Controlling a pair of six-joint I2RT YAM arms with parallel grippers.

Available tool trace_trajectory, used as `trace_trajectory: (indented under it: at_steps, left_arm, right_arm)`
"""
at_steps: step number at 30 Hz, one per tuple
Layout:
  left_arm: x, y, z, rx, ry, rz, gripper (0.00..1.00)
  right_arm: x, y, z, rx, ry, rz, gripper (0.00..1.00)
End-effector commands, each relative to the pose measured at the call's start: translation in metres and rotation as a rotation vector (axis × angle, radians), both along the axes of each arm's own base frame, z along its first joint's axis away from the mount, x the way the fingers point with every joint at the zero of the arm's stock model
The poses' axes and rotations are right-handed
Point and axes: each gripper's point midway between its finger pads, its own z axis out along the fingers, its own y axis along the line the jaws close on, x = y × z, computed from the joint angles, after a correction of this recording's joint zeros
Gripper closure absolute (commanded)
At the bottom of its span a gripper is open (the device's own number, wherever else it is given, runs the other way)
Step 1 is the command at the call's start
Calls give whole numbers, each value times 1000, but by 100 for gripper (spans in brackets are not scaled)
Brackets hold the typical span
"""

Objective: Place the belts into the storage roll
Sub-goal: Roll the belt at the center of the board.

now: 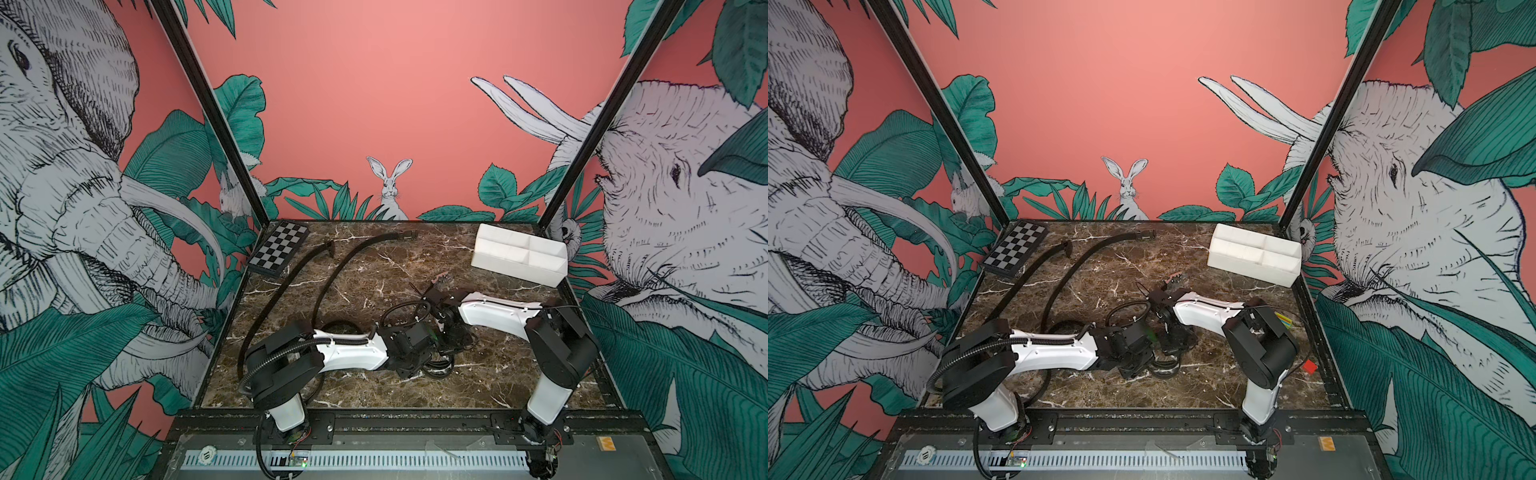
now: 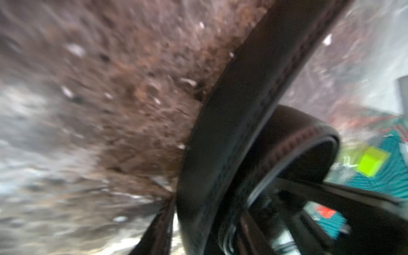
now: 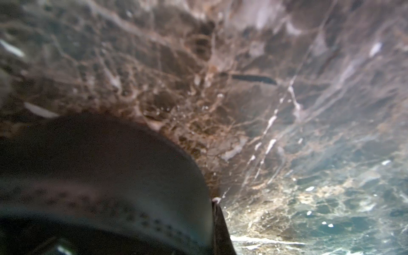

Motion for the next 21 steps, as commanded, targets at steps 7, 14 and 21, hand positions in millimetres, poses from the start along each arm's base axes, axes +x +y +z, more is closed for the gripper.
trace_trajectory:
  at_steps: [7, 14, 21]
  left_arm:
    - [-1, 24, -39, 162, 88, -97, 62]
    - [-13, 44, -45, 272, 144, -164, 84]
    - [-7, 68, -44, 390, 122, -272, 100]
  right_arm:
    - [-14, 46, -35, 187, 64, 12, 100]
    - [-14, 45, -32, 192, 62, 17, 100]
    - [-13, 54, -24, 236, 64, 13, 82]
